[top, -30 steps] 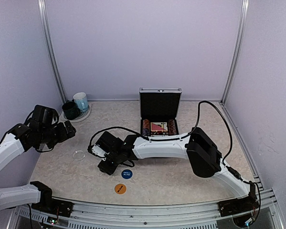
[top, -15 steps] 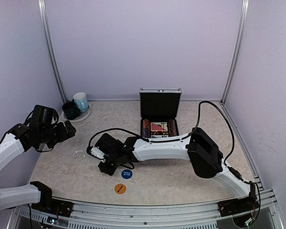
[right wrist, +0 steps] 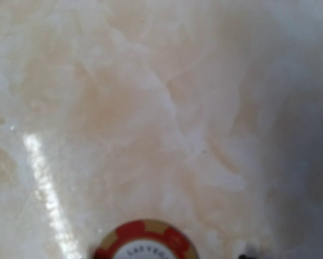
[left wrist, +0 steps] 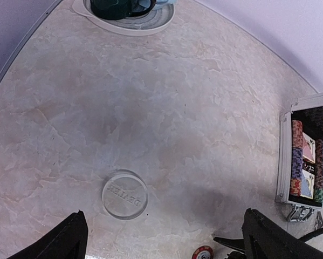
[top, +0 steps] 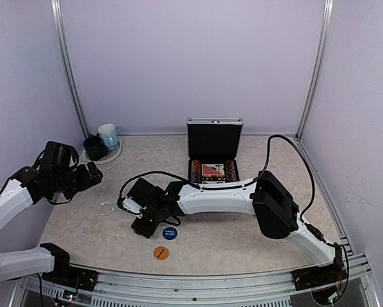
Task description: Pack up texas hold em set
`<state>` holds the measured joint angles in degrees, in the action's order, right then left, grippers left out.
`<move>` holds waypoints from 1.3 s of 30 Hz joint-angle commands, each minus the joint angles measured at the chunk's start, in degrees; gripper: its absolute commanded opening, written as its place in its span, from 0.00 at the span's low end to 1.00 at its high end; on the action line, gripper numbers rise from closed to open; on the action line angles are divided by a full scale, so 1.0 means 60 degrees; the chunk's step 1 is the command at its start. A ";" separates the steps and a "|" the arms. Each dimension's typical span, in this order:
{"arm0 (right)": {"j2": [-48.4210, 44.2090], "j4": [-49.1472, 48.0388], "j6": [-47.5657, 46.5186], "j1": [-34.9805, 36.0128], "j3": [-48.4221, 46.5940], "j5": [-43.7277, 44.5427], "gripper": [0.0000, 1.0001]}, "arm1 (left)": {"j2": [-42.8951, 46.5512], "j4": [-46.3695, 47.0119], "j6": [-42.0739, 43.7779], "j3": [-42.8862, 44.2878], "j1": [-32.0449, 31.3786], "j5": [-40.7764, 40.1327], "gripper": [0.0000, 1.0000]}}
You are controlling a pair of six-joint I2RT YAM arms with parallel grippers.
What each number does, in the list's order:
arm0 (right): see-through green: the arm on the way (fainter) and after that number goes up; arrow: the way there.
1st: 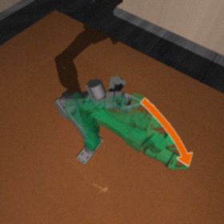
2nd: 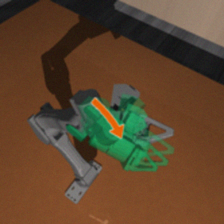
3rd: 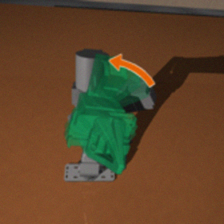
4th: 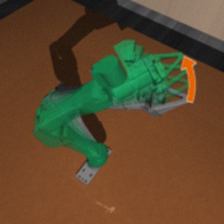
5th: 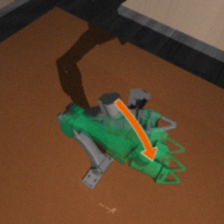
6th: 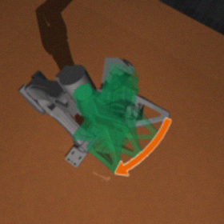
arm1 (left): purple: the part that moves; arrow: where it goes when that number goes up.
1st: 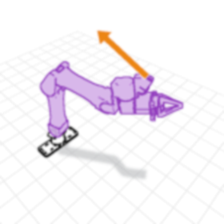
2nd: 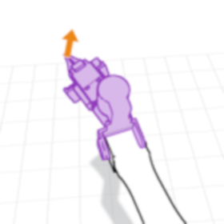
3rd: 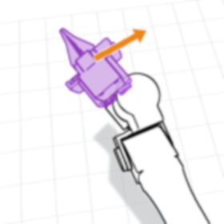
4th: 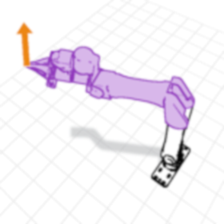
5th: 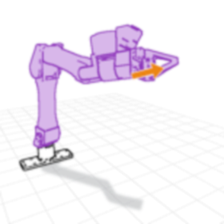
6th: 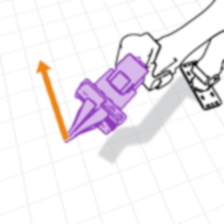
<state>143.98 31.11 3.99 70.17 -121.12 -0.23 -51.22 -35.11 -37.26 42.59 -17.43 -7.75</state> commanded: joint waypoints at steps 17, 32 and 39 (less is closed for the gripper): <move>0.0849 0.1226 0.0326 0.0166 -0.0818 -0.0076 0.58 | 0.0143 0.0256 0.0043 -0.0098 0.0062 0.0103 0.99; -0.0020 0.0910 0.0197 0.0243 0.0129 0.0582 0.37 | 0.0140 0.0270 0.0042 -0.0111 0.0056 0.0228 0.99; -0.1010 0.0238 -0.0008 0.0236 0.0675 0.0768 0.39 | 0.0158 0.0510 -0.0152 -0.0318 -0.0035 0.0684 0.99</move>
<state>142.41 32.67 5.17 71.09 -119.28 2.55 -51.03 -33.89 -37.36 41.98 -17.43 -5.69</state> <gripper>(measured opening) 0.379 0.989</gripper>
